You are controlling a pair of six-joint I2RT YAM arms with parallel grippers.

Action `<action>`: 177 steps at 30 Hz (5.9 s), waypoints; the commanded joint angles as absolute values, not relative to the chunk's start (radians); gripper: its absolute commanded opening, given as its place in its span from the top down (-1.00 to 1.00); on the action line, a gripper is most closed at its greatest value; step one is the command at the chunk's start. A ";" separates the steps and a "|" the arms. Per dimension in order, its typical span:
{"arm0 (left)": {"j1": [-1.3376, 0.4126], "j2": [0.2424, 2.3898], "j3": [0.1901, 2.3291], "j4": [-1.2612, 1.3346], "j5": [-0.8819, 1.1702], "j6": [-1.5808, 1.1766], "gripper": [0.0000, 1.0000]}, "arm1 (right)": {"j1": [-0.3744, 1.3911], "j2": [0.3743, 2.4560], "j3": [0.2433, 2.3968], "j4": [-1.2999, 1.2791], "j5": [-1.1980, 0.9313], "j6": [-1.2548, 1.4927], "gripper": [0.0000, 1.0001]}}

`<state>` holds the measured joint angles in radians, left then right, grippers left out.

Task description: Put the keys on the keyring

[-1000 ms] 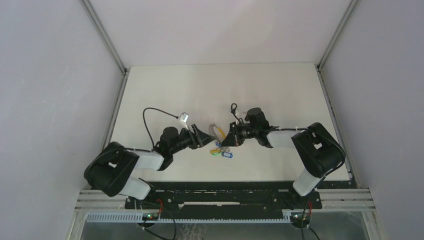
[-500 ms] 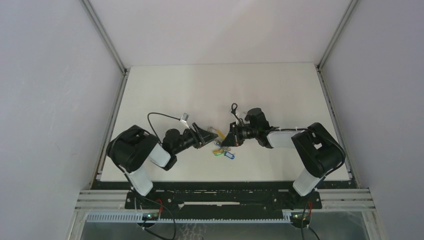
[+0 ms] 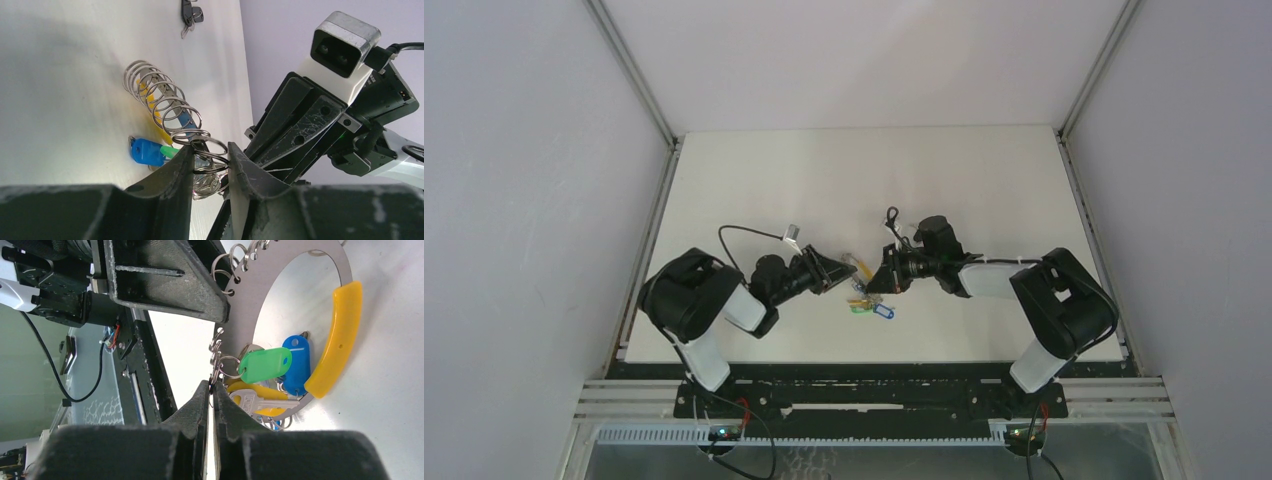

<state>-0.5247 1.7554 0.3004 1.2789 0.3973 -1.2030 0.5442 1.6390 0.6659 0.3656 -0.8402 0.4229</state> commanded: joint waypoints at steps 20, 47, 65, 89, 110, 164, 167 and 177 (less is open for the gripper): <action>-0.582 1.317 0.428 0.618 0.211 -0.880 1.00 | 0.619 1.401 0.684 0.173 -0.656 0.284 0.38; -0.620 1.178 0.487 0.419 0.096 -0.984 1.00 | 0.678 1.551 0.620 0.652 -0.624 0.458 -0.22; -0.620 1.123 0.486 0.392 0.043 -1.056 1.00 | 0.654 1.654 0.611 0.876 -0.737 0.433 -0.25; -0.620 1.067 0.458 0.386 0.015 -1.165 1.00 | 0.670 1.703 0.687 0.919 -0.695 0.492 -0.35; -0.620 1.094 0.455 0.406 0.028 -1.186 0.99 | 0.680 1.852 0.729 1.086 -0.773 0.491 -0.14; -0.586 0.796 0.412 0.095 0.096 -0.971 0.24 | 0.647 1.764 0.652 1.149 -0.799 0.523 0.83; -0.578 0.777 0.382 0.137 0.144 -0.972 0.14 | 0.647 1.758 0.647 1.152 -0.797 0.522 0.84; -0.578 0.895 0.372 0.309 0.289 -1.009 0.19 | 0.652 1.749 0.642 1.149 -0.783 0.521 0.85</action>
